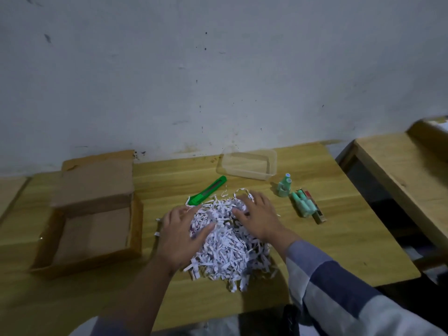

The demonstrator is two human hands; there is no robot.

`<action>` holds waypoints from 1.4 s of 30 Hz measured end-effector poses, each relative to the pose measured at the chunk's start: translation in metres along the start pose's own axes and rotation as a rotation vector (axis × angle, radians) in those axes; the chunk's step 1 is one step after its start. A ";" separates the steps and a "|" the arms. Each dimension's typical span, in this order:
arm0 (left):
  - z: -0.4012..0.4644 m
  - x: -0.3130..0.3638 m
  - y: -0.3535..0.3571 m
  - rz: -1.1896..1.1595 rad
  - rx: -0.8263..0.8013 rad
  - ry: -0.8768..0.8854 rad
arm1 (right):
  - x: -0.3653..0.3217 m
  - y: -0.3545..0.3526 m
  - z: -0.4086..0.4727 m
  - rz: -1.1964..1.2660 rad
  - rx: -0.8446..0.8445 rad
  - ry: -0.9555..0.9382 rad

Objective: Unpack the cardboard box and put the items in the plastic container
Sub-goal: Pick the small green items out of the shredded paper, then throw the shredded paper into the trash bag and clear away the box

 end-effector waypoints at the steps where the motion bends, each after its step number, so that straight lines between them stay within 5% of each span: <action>1: 0.001 -0.010 0.003 -0.003 -0.056 -0.054 | 0.002 0.003 0.004 -0.002 -0.036 0.008; 4: 0.004 -0.031 0.010 -0.019 -0.227 -0.152 | 0.005 0.012 0.013 0.015 -0.136 0.020; 10: -0.009 -0.024 0.024 -0.019 -0.359 0.018 | -0.011 0.011 -0.013 0.227 -0.219 -0.059; 15: -0.024 -0.003 0.040 0.093 -0.391 0.230 | -0.008 0.021 -0.051 -0.045 -0.309 -0.194; 25: 0.030 0.032 0.056 0.274 -0.407 0.433 | 0.013 0.035 -0.024 -0.167 -0.163 -0.244; 33: 0.013 0.050 0.050 -0.153 -0.158 0.493 | 0.025 0.030 -0.030 0.089 0.177 -0.253; 42: -0.007 0.074 0.043 -0.155 -0.309 0.419 | 0.027 0.005 -0.072 0.187 0.300 -0.069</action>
Point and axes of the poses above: each hand's wrist, its own z-axis towards the middle knuckle, its own y-axis out of the palm, x = y × z, the point moved 7 cm from there along z, towards the middle knuckle, and after that the axes turned 6 degrees about -y, right-handed, at the moved point
